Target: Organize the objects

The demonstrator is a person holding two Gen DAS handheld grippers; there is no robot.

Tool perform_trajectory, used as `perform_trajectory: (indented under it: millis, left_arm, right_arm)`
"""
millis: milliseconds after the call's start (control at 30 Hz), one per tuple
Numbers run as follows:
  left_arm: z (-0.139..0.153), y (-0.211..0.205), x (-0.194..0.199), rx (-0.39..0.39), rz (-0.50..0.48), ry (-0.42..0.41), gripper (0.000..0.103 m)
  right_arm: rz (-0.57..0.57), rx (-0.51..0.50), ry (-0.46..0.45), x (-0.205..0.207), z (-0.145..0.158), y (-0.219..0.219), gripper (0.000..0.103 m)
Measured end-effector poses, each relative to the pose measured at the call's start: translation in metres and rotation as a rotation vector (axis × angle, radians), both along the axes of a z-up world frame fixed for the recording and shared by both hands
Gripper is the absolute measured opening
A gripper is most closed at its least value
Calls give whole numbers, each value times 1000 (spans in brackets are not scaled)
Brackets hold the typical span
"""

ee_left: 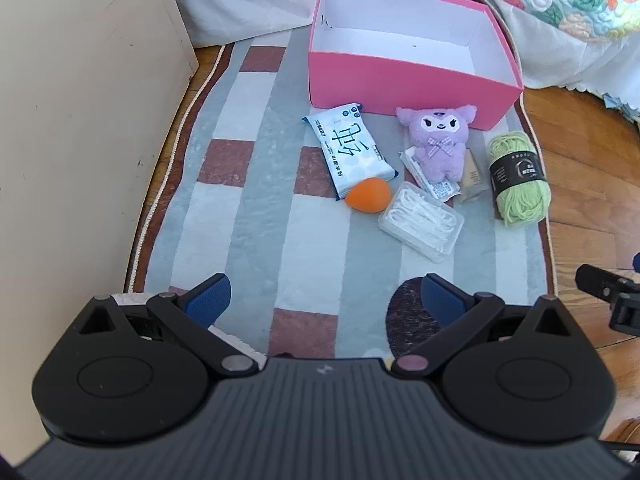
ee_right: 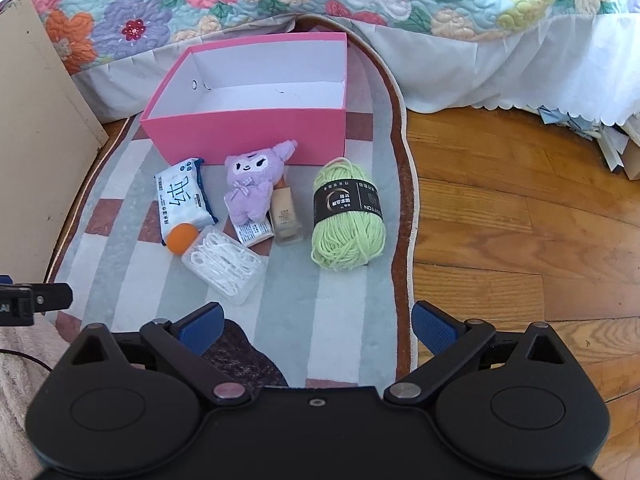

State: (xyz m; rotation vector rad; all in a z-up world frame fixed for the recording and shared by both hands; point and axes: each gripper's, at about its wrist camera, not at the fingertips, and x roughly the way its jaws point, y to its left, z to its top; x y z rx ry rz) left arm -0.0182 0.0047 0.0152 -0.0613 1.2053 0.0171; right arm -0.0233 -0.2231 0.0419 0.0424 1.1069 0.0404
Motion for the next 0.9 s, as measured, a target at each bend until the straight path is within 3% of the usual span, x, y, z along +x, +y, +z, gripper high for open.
perform_trajectory:
  millis: [233, 367, 600, 900]
  left_arm:
    - [0, -4, -2, 11, -8, -24, 103]
    - [-6, -2, -1, -33, -7, 2, 103]
    - [-26, -5, 1, 55, -2, 30, 103]
    - [-26, -3, 2, -3, 16, 33, 103]
  right_arm:
    - [4, 1, 10, 2, -3, 0, 102]
    - [1, -5, 24, 3, -7, 0, 102]
    - [22, -25, 28, 2, -17, 0, 101]
    - [67, 1, -40, -1, -9, 1, 101]
